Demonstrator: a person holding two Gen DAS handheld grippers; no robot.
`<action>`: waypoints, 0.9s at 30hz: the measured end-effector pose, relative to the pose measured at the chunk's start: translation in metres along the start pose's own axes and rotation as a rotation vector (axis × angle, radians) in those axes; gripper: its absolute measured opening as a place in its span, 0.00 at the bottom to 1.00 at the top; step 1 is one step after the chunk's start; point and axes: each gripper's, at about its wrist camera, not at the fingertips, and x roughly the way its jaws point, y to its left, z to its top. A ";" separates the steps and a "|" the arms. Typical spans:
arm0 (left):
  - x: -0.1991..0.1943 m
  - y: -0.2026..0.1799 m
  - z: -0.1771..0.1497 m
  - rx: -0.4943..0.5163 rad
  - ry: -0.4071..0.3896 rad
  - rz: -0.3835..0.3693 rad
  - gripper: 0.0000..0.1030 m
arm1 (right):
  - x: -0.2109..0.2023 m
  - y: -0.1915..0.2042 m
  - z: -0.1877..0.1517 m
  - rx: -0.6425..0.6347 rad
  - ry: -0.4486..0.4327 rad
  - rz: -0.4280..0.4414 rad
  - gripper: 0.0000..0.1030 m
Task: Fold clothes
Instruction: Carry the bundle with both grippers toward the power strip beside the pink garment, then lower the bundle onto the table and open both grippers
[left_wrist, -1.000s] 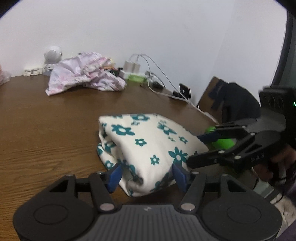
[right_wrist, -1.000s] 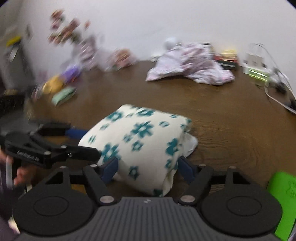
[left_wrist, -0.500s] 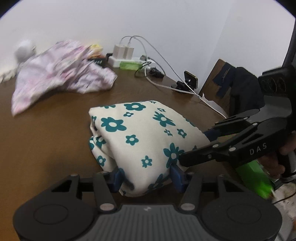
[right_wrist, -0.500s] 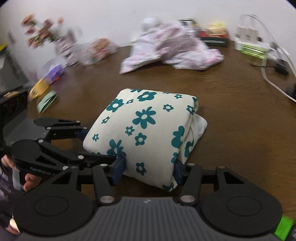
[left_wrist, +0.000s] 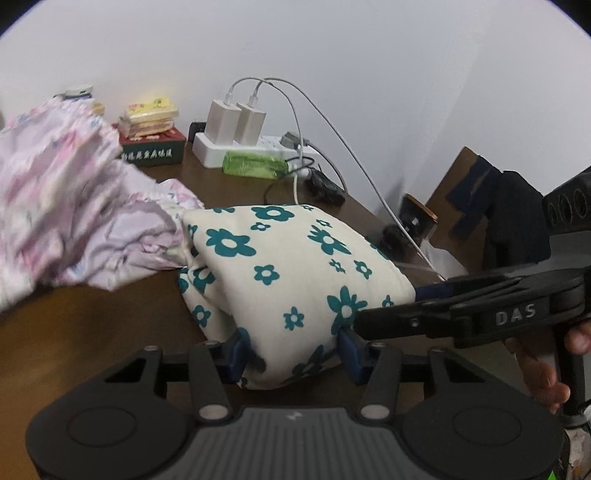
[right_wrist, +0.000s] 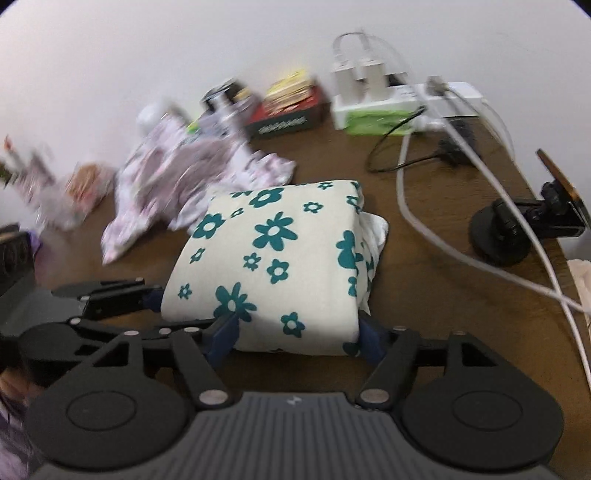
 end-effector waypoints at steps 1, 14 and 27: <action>0.004 0.001 0.005 0.001 -0.007 0.015 0.48 | 0.005 -0.003 0.006 0.008 -0.008 -0.001 0.60; 0.014 0.086 0.039 -0.143 -0.096 0.170 0.44 | 0.092 0.038 0.087 -0.116 -0.047 0.002 0.53; 0.029 0.086 0.036 -0.147 -0.142 0.150 0.43 | 0.094 0.023 0.090 -0.071 -0.109 -0.014 0.47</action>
